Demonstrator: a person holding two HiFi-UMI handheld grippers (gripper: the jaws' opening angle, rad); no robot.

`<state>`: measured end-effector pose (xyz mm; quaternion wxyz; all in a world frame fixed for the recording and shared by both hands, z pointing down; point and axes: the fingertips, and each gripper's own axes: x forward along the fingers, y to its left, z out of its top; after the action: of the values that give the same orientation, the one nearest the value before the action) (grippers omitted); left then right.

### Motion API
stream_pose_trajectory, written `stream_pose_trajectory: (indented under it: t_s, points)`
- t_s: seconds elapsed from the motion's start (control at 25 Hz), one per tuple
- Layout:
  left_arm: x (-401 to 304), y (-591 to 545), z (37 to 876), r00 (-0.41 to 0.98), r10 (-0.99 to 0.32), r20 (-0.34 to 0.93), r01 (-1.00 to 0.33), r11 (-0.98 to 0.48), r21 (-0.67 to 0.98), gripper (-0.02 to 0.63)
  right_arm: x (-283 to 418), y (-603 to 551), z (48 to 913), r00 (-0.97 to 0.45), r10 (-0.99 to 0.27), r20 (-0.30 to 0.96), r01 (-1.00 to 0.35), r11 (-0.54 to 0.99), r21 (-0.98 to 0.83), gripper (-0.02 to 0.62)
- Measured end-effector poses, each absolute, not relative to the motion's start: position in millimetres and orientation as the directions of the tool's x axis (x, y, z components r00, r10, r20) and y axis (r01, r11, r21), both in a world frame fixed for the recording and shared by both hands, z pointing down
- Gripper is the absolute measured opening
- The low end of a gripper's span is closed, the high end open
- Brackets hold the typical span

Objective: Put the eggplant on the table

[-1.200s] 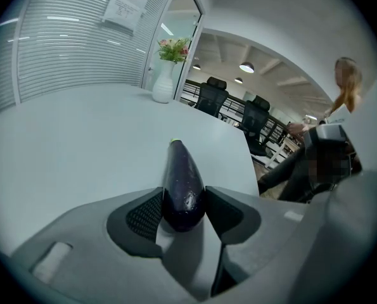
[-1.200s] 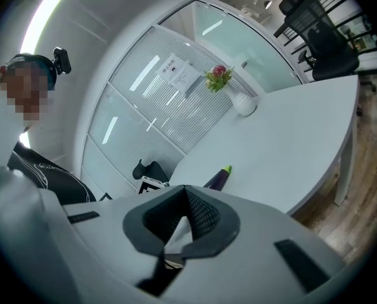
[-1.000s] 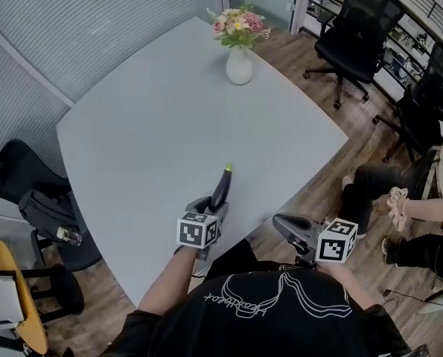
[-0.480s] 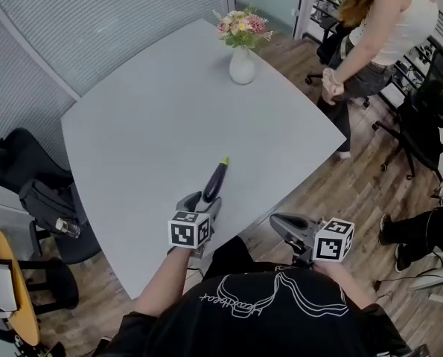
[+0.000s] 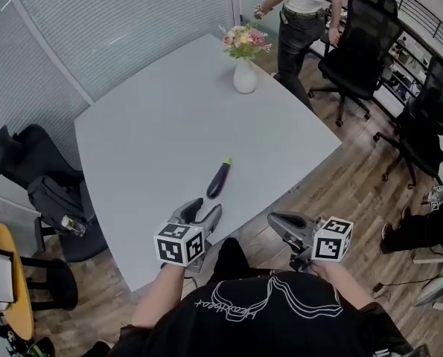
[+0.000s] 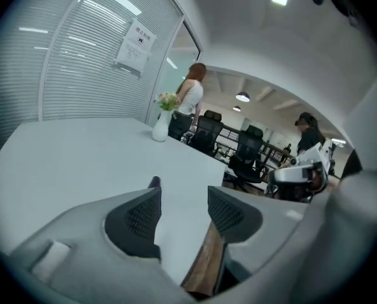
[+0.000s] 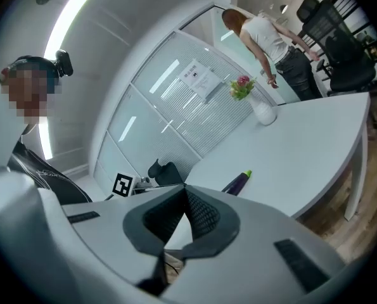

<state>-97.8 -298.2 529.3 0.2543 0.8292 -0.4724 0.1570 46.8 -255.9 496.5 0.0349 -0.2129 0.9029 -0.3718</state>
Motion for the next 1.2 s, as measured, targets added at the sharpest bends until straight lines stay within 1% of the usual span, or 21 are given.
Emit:
stream_pose_trajectory:
  t_s: [0.16, 0.28, 0.36, 0.6, 0.72, 0.92, 1.2]
  points:
    - [-74, -267, 493, 0.597, -0.704, 0.385, -0.8, -0.486, 0.352, 0.228, 47, -241, 486, -0.914, -0.398, 0.075, -0.344, 0.666, -0.662, 0.006]
    - [-56, -241, 479, 0.648, -0.681, 0.341, -0.757, -0.527, 0.386, 0.214, 46, -227, 479, -0.92, -0.385, 0.07, -0.336, 0.684, -0.648, 0.006]
    - [-48, -227, 471, 0.673, -0.67, 0.313, -0.732, -0.543, 0.412, 0.184, 46, -219, 473, -0.924, -0.378, 0.056, -0.324, 0.697, -0.64, 0.006]
    - [-35, -192, 447, 0.732, -0.652, 0.198, -0.647, -0.574, 0.502, 0.062, 44, -201, 466, -0.933, -0.359, 0.036, -0.299, 0.712, -0.635, 0.006]
    - [-30, -182, 442, 0.744, -0.649, 0.163, -0.629, -0.595, 0.501, 0.028, 43, -192, 465, -0.939, -0.343, 0.029, -0.284, 0.725, -0.627, 0.006]
    - [-26, -175, 445, 0.747, -0.645, 0.161, -0.628, -0.605, 0.49, 0.018, 41, -185, 462, -0.945, -0.324, 0.033, -0.28, 0.754, -0.594, 0.006]
    - [-17, -176, 442, 0.757, -0.632, 0.164, -0.62, -0.616, 0.487, 0.015, 46, -184, 463, -0.942, -0.334, 0.033, -0.286, 0.748, -0.599, 0.006]
